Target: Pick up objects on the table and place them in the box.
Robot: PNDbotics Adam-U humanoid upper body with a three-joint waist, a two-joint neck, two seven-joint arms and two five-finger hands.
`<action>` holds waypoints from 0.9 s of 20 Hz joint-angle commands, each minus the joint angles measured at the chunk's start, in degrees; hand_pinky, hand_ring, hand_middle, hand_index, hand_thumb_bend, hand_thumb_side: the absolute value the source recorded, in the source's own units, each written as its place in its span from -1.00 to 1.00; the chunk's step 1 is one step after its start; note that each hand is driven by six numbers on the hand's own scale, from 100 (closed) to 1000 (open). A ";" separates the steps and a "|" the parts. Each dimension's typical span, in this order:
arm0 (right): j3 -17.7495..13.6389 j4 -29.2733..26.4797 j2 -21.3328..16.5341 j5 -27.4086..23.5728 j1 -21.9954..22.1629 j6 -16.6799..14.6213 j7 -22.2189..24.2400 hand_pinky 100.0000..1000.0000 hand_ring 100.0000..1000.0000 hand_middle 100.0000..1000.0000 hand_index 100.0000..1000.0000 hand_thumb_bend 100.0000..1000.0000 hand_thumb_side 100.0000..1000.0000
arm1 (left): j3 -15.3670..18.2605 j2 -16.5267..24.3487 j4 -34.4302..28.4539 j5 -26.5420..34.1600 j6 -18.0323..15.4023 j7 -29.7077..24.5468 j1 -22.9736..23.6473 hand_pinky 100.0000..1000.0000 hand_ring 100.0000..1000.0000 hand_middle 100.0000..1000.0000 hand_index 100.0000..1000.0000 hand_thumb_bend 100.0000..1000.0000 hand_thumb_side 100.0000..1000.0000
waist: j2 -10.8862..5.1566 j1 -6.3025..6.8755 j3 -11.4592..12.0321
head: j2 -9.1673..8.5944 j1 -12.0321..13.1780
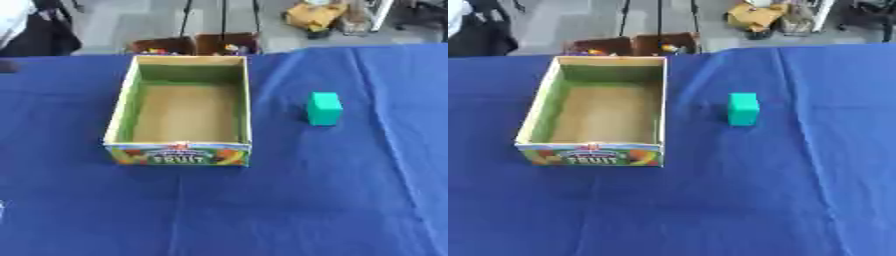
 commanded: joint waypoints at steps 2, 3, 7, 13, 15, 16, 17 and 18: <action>-0.15 -1.17 -2.66 0.01 -1.55 0.43 0.41 0.39 0.59 0.24 0.59 -1.00 0.90 | 0.51 0.53 -1.04 -0.31 -0.08 0.26 -0.41 0.26 0.43 0.61 0.94 -1.00 1.00 | -1.00 -0.13 0.20 | -0.69 -0.70; 0.12 -1.17 -3.27 0.36 -2.13 0.95 0.51 0.41 0.61 0.26 0.61 -1.00 0.86 | 0.50 0.55 -1.04 -0.33 -0.04 0.27 -0.38 0.26 0.43 0.61 0.93 -1.00 1.00 | -1.04 -0.17 0.23 | -0.69 -0.83; 2.74 0.86 -7.20 5.38 -7.68 6.46 2.81 0.45 0.68 0.34 0.68 -0.76 1.00 | 0.30 0.52 -1.04 -0.36 0.35 0.22 -0.29 0.26 0.43 0.61 0.94 -1.00 1.00 | -1.43 -0.36 0.23 | -0.31 -0.99; 8.69 12.89 -13.17 15.17 -18.16 5.67 10.94 0.45 0.73 0.51 0.81 -0.52 1.00 | -0.02 0.54 -1.04 0.03 0.66 -0.07 0.00 0.26 0.43 0.61 0.93 -1.00 1.00 | -2.33 -0.57 0.66 | 1.38 -1.00; 10.28 18.91 -14.52 17.94 -21.77 3.74 13.81 0.45 0.73 0.52 0.82 -0.48 1.00 | -0.12 0.55 -1.04 0.19 0.76 -0.19 0.18 0.26 0.43 0.61 0.93 -1.00 1.00 | -2.67 -0.61 0.83 | 2.07 -0.90; 11.06 21.69 -15.03 18.98 -23.37 2.57 15.00 0.45 0.74 0.52 0.84 -0.44 1.00 | -0.17 0.56 -1.04 0.26 0.80 -0.26 0.28 0.26 0.43 0.61 0.93 -1.00 1.00 | -2.87 -0.62 0.93 | 2.46 -0.86; 11.91 24.54 -15.45 19.97 -25.10 1.34 16.39 0.44 0.73 0.52 0.84 -0.44 1.00 | -0.23 0.56 -1.04 0.34 0.83 -0.33 0.39 0.27 0.43 0.61 0.93 -1.00 1.00 | -3.06 -0.62 1.02 | 2.82 -0.82; 12.77 27.35 -15.82 21.07 -26.96 0.02 17.93 0.43 0.72 0.52 0.83 -0.43 1.00 | -0.29 0.58 -1.04 0.40 0.81 -0.42 0.50 0.27 0.43 0.61 0.93 -1.00 1.00 | -3.25 -0.63 1.10 | 3.13 -0.81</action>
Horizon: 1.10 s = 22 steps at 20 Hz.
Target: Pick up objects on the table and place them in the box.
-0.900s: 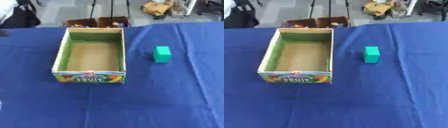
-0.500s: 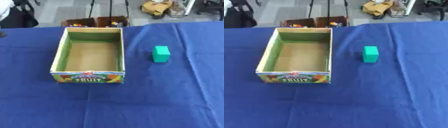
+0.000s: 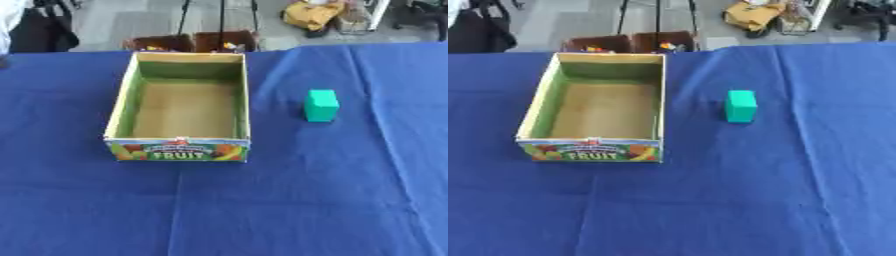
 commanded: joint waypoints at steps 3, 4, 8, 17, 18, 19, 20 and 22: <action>3.44 12.40 -3.35 6.44 -7.93 -6.13 6.56 0.41 0.71 0.58 0.84 -0.43 1.00 | -0.37 0.63 -1.04 0.52 0.13 -0.48 0.12 0.27 0.43 0.61 0.93 -1.00 1.00 | -2.00 -0.06 0.24 | 1.56 0.00; 4.03 14.73 -3.49 8.05 -9.54 -7.29 7.68 0.40 0.71 0.59 0.85 -0.44 1.00 | -0.42 0.64 -1.04 0.57 0.18 -0.56 0.21 0.26 0.43 0.61 0.93 -1.00 1.00 | -2.13 -0.08 0.30 | 1.59 -0.14; 5.36 23.42 -3.54 14.31 -14.68 -11.17 10.53 0.40 0.72 0.63 0.85 -0.42 1.00 | -0.56 0.68 -1.04 0.73 0.25 -0.86 0.51 0.27 0.43 0.61 0.93 -1.00 1.00 | -2.45 -0.08 0.47 | 1.08 -0.58; 4.85 39.20 0.02 28.65 -22.33 -15.40 18.22 0.52 0.88 0.76 0.93 -0.36 1.00 | -0.96 0.59 -1.04 0.92 0.33 -1.39 0.78 0.26 0.43 0.61 0.93 -1.00 1.00 | -2.63 0.16 1.02 | -0.39 -1.71; 4.56 40.52 0.52 29.79 -22.81 -15.49 19.48 0.54 0.91 0.78 0.94 -0.34 0.94 | -0.99 0.56 -1.04 0.94 0.35 -1.45 0.79 0.26 0.43 0.61 0.93 -1.00 1.00 | -2.64 0.20 1.10 | -0.44 -1.81; 4.24 41.89 1.03 30.86 -23.27 -15.50 20.72 0.55 0.91 0.79 0.94 -0.34 0.93 | -1.03 0.52 -1.04 0.97 0.37 -1.51 0.80 0.26 0.43 0.61 0.93 -1.00 1.00 | -2.64 0.23 1.17 | -0.49 -1.92; 3.90 42.93 1.42 31.83 -23.65 -15.47 21.65 0.56 0.93 0.79 0.93 -0.33 0.87 | -1.06 0.48 -1.04 0.99 0.40 -1.57 0.80 0.26 0.43 0.61 0.93 -1.00 1.00 | -2.65 0.25 1.22 | -0.56 -1.99; 3.12 44.75 2.19 34.01 -24.22 -15.08 23.12 0.57 0.94 0.79 0.94 -0.30 0.77 | -1.13 0.41 -1.04 1.02 0.51 -1.70 0.79 0.26 0.43 0.61 0.94 -1.00 1.00 | -2.64 0.26 1.31 | -0.81 -2.10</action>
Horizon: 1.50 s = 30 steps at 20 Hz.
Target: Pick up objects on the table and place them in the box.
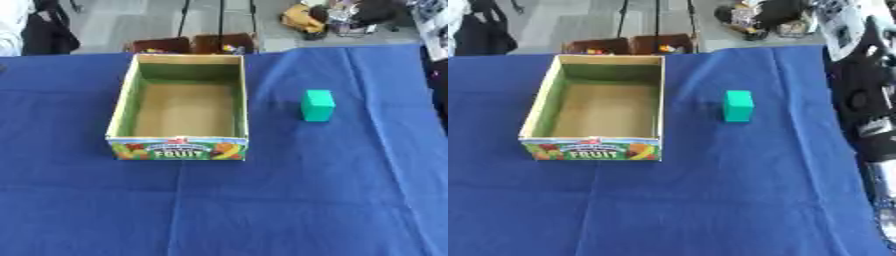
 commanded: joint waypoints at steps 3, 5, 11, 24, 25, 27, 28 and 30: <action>-1.82 3.69 0.57 5.76 -2.35 -4.87 8.94 0.57 0.95 0.78 0.92 -0.26 0.58 | -0.17 0.32 -1.04 0.30 0.20 -0.51 -0.39 0.26 0.43 0.61 0.94 -1.00 1.00 | -1.38 -0.05 0.16 | -1.12 -0.33; -2.03 4.82 0.70 7.61 -2.35 -4.84 9.45 0.58 0.96 0.78 0.92 -0.25 0.50 | -0.20 0.27 -1.04 0.30 0.29 -0.60 -0.47 0.26 0.43 0.61 0.93 -1.00 1.00 | -1.29 -0.09 0.22 | -1.34 -0.37; -2.14 7.80 -0.02 11.06 -1.93 -4.53 11.27 0.62 1.00 0.82 0.97 -0.10 0.14 | -0.24 0.26 -1.04 0.29 0.43 -0.74 -0.59 0.26 0.43 0.61 0.94 -1.00 1.00 | -1.12 -0.19 0.20 | -1.79 -0.17; -1.84 12.41 -1.87 11.11 0.49 -2.75 18.07 0.65 1.00 0.90 1.00 0.30 -0.11 | -0.17 0.07 -1.04 -0.05 0.87 -0.78 -0.62 0.26 0.43 0.62 0.94 -1.00 1.00 | -0.77 -0.47 0.00 | -2.34 0.07; -1.65 12.68 -1.98 11.25 0.70 -2.57 18.54 0.63 1.00 0.88 1.00 0.29 -0.15 | -0.16 0.05 -1.04 -0.07 0.90 -0.78 -0.63 0.26 0.43 0.62 0.94 -1.00 1.00 | -0.73 -0.48 -0.03 | -2.36 0.07; -1.45 13.20 -2.05 11.36 1.08 -2.38 19.07 0.62 0.99 0.87 1.00 0.24 -0.22 | -0.17 0.01 -1.04 -0.12 0.94 -0.80 -0.64 0.26 0.43 0.62 0.94 -1.00 1.00 | -0.66 -0.48 -0.07 | -2.37 0.05; -1.34 13.54 -2.08 11.37 1.24 -2.35 19.27 0.62 0.99 0.87 1.00 0.23 -0.24 | -0.19 -0.02 -1.04 -0.14 0.96 -0.82 -0.65 0.26 0.43 0.62 0.94 -1.00 1.00 | -0.62 -0.47 -0.08 | -2.39 0.04; -1.09 14.32 -2.14 11.36 1.54 -2.37 19.59 0.63 0.99 0.86 1.00 0.17 -0.28 | -0.20 -0.05 -1.04 -0.17 0.97 -0.86 -0.68 0.26 0.43 0.62 0.94 -1.00 1.00 | -0.56 -0.46 -0.08 | -2.41 0.02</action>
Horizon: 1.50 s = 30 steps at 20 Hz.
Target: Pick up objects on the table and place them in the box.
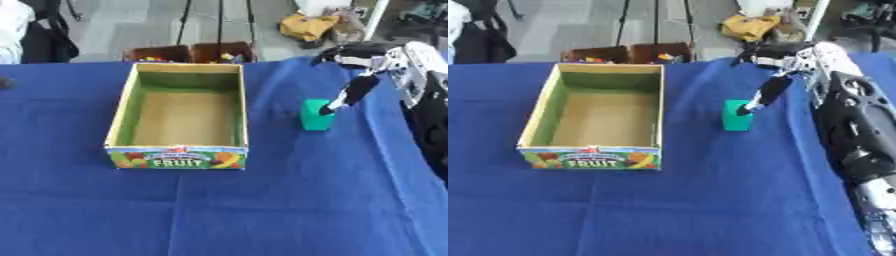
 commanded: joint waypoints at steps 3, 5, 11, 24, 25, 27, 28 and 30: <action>0.39 0.93 -1.71 -0.60 -0.44 -10.83 10.91 0.64 1.00 0.83 1.00 0.09 -0.30 | 0.11 0.38 -1.04 -0.16 0.21 -0.06 -0.65 0.26 0.43 0.62 0.94 -1.00 1.00 | -0.85 0.00 0.02 | -0.76 -0.07; 0.32 1.18 -1.51 -1.17 -0.18 -10.80 10.18 0.61 1.00 0.79 1.00 -0.03 -0.34 | 0.11 0.30 -1.04 -0.21 0.26 -0.11 -0.65 0.26 0.43 0.62 0.94 -1.00 1.00 | -0.75 0.02 0.05 | -0.82 -0.12; 0.65 1.66 -1.10 -2.03 0.64 -10.32 7.85 0.57 0.99 0.73 0.95 -0.06 -0.41 | 0.08 0.09 -1.04 -0.38 0.40 -0.25 -0.71 0.26 0.43 0.62 0.94 -1.00 1.00 | -0.37 -0.03 0.16 | -0.88 -0.13; 1.57 2.82 -0.60 -2.96 -0.19 -11.16 6.81 0.43 0.82 0.50 0.75 -0.16 -0.36 | -0.04 -0.05 -1.04 -0.63 0.92 -0.38 -0.86 0.26 0.43 0.62 0.94 -1.00 1.00 | -0.09 -0.42 0.27 | -1.14 -0.16; 1.63 2.99 -0.59 -2.76 -0.17 -11.07 6.63 0.41 0.80 0.48 0.73 -0.18 -0.35 | -0.03 -0.06 -1.04 -0.64 0.93 -0.38 -0.87 0.26 0.43 0.62 0.94 -1.00 1.00 | -0.06 -0.44 0.30 | -1.20 -0.14; 1.76 3.34 -0.60 -2.35 -0.11 -10.91 6.17 0.39 0.79 0.47 0.69 -0.22 -0.35 | -0.01 -0.07 -1.04 -0.69 0.95 -0.38 -0.87 0.26 0.43 0.62 0.94 -1.00 1.00 | 0.00 -0.45 0.36 | -1.26 -0.09; 1.88 3.60 -0.62 -2.05 -0.09 -10.83 5.96 0.39 0.78 0.47 0.68 -0.24 -0.35 | -0.02 -0.08 -1.04 -0.72 0.94 -0.40 -0.87 0.26 0.43 0.62 0.94 -1.00 1.00 | 0.03 -0.46 0.39 | -1.29 -0.09; 2.08 4.11 -0.64 -1.44 -0.08 -10.69 5.47 0.38 0.77 0.47 0.66 -0.26 -0.36 | -0.01 -0.11 -1.04 -0.78 0.94 -0.43 -0.87 0.26 0.43 0.62 0.94 -1.00 1.00 | 0.09 -0.47 0.43 | -1.33 -0.12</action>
